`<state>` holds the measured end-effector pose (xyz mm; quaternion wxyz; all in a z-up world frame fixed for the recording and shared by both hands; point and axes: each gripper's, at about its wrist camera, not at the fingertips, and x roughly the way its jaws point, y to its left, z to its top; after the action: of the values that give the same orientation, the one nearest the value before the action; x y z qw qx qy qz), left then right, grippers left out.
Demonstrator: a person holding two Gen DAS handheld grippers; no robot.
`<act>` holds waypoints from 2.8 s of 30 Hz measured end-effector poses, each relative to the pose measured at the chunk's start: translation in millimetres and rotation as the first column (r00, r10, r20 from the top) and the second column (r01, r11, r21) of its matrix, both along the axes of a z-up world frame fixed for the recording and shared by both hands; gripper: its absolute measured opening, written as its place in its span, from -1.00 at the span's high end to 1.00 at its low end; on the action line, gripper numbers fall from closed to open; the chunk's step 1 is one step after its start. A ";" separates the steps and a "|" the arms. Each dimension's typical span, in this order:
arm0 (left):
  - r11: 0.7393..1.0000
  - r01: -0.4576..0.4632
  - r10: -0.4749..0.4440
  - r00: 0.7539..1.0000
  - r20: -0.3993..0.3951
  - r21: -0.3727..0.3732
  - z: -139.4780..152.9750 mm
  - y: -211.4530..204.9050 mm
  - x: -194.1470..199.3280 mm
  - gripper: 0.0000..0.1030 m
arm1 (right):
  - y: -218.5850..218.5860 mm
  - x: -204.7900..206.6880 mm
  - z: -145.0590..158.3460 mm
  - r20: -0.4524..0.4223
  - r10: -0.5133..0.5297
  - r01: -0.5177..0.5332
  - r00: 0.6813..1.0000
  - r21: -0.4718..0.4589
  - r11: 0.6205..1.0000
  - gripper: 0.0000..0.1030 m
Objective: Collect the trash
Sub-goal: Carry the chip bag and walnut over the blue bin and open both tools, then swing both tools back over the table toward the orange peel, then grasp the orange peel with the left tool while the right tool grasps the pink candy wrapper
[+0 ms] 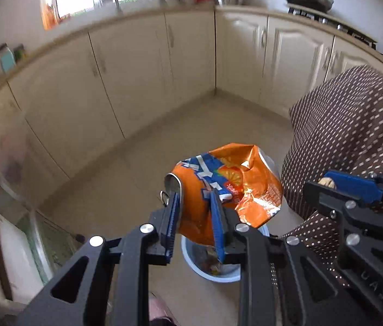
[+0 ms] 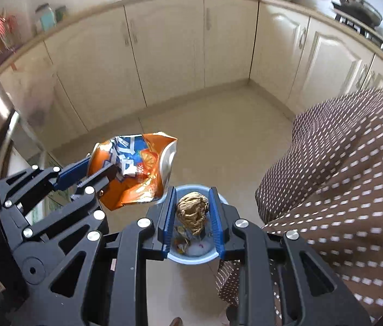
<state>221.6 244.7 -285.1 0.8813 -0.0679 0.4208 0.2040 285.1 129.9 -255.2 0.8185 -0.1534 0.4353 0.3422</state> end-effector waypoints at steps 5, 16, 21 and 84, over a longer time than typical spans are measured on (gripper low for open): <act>0.998 0.009 -0.013 0.998 -0.064 -0.062 -28.9 12.5 17.9 0.53 | 10.4 12.0 -30.1 -0.026 -0.015 0.014 1.000 -0.047 0.999 0.55; 0.991 -0.004 -0.007 0.997 -0.077 -0.136 -37.8 25.0 19.0 0.01 | 17.6 25.0 -49.5 -0.061 -0.029 0.026 0.998 -0.054 0.998 0.53; 0.993 -0.019 0.009 0.996 -0.088 -0.116 -34.2 26.7 18.0 0.01 | 22.8 22.2 -51.2 -0.061 -0.025 0.022 0.998 -0.048 0.999 0.54; 0.771 0.637 -0.635 0.771 0.054 -0.027 123.7 -326.0 51.4 0.33 | -366.2 -18.0 125.4 0.120 -0.541 0.495 0.833 0.277 0.824 0.19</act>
<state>273.0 -81.3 -161.4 0.9053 0.0548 0.4048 -0.1165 267.1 -236.3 -129.8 0.9310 0.0365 0.3357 0.1386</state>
